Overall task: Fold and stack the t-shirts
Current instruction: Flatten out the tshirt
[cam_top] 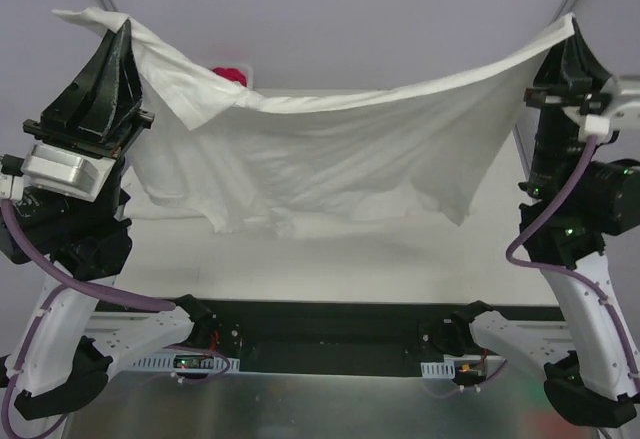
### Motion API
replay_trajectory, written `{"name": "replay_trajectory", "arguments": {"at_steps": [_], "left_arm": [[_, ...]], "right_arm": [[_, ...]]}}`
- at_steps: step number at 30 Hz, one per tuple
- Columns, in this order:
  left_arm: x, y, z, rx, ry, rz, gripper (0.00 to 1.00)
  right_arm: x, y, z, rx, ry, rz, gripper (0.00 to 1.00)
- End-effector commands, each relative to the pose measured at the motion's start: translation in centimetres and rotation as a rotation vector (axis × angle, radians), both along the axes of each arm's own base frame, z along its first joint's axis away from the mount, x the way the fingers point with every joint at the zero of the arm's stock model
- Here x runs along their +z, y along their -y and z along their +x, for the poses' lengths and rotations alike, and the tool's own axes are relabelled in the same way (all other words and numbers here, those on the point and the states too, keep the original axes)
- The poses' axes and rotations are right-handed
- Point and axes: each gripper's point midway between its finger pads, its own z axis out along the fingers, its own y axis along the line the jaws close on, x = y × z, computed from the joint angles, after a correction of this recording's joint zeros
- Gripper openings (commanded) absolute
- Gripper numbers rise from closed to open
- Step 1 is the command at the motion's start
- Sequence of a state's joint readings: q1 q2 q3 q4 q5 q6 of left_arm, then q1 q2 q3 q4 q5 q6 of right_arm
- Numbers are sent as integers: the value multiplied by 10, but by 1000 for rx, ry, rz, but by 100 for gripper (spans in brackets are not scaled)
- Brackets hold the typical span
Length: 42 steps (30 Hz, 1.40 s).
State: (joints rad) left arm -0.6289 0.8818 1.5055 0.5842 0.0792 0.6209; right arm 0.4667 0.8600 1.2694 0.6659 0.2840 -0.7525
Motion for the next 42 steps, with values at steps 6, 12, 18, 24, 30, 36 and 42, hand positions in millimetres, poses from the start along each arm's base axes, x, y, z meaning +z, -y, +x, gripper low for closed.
{"name": "replay_trajectory", "arguments": {"at_steps": [6, 12, 18, 24, 30, 36, 42], "left_arm": [[16, -27, 8, 22, 5, -216, 0], [-4, 17, 32, 12, -83, 24, 0], [13, -8, 18, 37, -25, -102, 0], [18, -16, 22, 67, -33, -139, 0], [17, -23, 25, 91, -33, -188, 0], [21, -38, 14, 120, 15, -245, 0], [12, -8, 2, 4, 17, -81, 0]], "right_arm": [[37, 15, -34, 23, 110, 57, 1], [13, -3, 3, 38, -244, -78, 1], [-9, -11, -1, 54, -100, -91, 1], [11, 21, -13, -42, -61, 42, 1], [18, 30, -25, -50, 14, 101, 1], [16, 40, -24, -76, -6, 152, 1], [14, 25, -24, -10, -77, 69, 1]]}}
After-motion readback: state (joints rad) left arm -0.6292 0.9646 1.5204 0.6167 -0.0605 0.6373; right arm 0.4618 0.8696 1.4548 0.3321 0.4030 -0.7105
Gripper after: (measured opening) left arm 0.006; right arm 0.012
